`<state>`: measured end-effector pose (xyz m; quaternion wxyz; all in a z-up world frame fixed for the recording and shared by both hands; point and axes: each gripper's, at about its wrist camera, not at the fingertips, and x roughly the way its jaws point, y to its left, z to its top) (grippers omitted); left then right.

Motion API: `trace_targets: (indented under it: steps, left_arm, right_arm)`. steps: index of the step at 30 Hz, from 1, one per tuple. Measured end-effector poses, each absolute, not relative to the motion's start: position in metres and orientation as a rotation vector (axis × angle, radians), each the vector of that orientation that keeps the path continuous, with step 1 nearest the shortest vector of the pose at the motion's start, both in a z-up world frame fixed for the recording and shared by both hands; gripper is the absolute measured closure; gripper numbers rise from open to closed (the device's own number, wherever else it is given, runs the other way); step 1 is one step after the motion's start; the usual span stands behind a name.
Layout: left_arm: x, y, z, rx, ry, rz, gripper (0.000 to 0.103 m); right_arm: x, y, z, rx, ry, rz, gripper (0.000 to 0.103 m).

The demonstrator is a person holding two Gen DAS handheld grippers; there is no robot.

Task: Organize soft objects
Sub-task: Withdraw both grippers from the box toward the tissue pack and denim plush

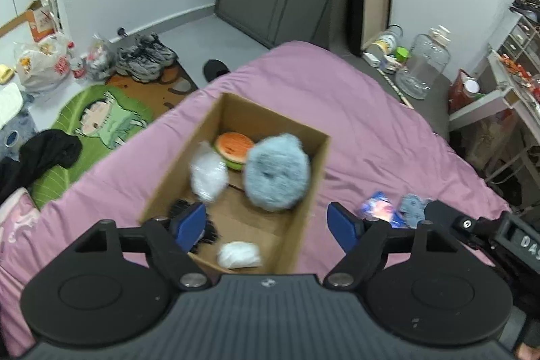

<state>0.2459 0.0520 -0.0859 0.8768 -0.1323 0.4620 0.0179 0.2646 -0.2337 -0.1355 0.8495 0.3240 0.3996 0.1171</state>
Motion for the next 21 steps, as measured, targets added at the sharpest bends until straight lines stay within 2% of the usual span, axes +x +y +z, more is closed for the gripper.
trace_targets:
  steps: [6, 9, 14, 17, 21]
  left_arm:
    - [0.239, 0.015, -0.08, -0.251, 0.956, 0.022, 0.025]
    - [0.238, -0.001, -0.078, -0.24, 0.957, 0.017, 0.025]
    - [0.243, -0.026, -0.073, -0.216, 0.958, 0.003, 0.025]
    - [0.25, -0.038, -0.069, -0.198, 0.943, 0.012, 0.025]
    - [0.257, -0.055, -0.069, -0.206, 0.942, 0.017, 0.025]
  right_arm:
    - [0.253, -0.274, -0.141, 0.71, 0.855, 0.215, 0.022]
    - [0.249, -0.289, -0.136, 0.743, 0.832, 0.217, 0.014]
    - [0.251, -0.311, -0.131, 0.771, 0.81, 0.229, 0.01]
    - [0.252, -0.327, -0.132, 0.786, 0.79, 0.22, 0.005]
    - [0.254, -0.348, -0.137, 0.78, 0.786, 0.171, 0.004]
